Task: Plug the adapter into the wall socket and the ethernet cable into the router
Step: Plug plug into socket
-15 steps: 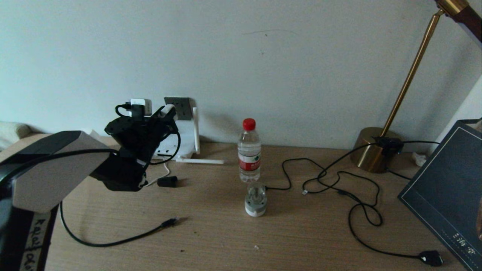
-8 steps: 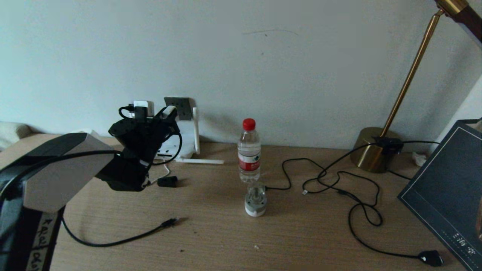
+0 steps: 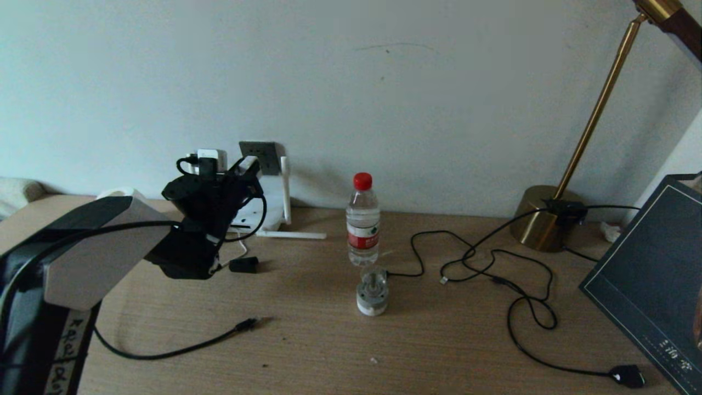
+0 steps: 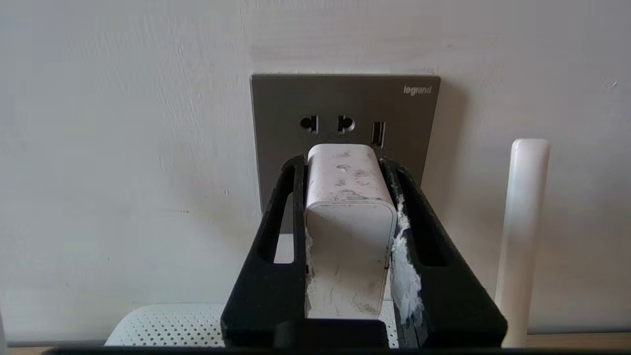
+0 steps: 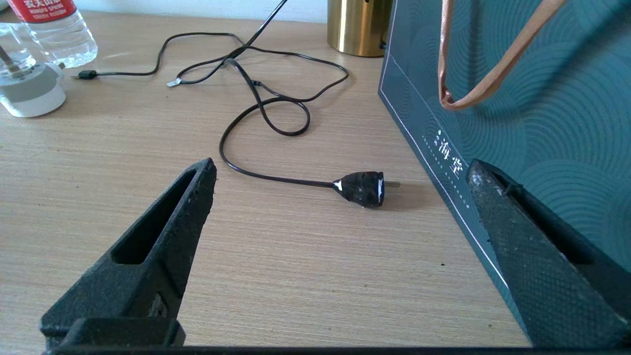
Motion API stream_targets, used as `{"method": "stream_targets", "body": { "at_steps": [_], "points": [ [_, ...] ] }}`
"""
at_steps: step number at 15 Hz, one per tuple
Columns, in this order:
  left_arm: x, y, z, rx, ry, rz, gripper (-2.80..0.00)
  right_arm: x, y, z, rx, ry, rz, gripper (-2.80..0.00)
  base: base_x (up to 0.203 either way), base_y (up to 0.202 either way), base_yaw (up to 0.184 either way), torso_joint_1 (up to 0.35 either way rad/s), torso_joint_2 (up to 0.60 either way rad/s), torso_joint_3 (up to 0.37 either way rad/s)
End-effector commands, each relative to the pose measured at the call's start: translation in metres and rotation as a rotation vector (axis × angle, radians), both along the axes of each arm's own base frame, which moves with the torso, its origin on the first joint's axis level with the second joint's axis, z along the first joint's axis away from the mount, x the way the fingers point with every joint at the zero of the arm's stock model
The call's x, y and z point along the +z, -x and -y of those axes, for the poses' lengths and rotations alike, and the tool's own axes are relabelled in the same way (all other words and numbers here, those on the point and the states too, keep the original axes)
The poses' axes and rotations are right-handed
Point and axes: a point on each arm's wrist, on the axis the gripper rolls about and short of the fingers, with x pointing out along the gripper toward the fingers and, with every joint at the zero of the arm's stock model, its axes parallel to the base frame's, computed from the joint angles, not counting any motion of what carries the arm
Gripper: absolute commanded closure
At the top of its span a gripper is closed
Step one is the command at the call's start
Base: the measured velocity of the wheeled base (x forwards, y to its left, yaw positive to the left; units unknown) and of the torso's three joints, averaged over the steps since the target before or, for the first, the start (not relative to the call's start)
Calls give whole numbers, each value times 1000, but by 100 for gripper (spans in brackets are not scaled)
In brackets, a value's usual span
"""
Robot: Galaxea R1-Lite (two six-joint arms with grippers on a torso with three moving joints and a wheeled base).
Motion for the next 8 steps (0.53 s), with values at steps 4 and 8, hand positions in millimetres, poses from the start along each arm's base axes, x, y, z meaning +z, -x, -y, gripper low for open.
{"method": "stream_targets", "body": {
  "at_steps": [4,8],
  "points": [
    [2,1,0,2,1,10,0,0,0,0,-1,0,1,-280,0,0,0,0,0,0],
    [6,2,0,3,3,16,0,0,0,0,0,0,1,-280,0,0,0,0,0,0]
  ]
}}
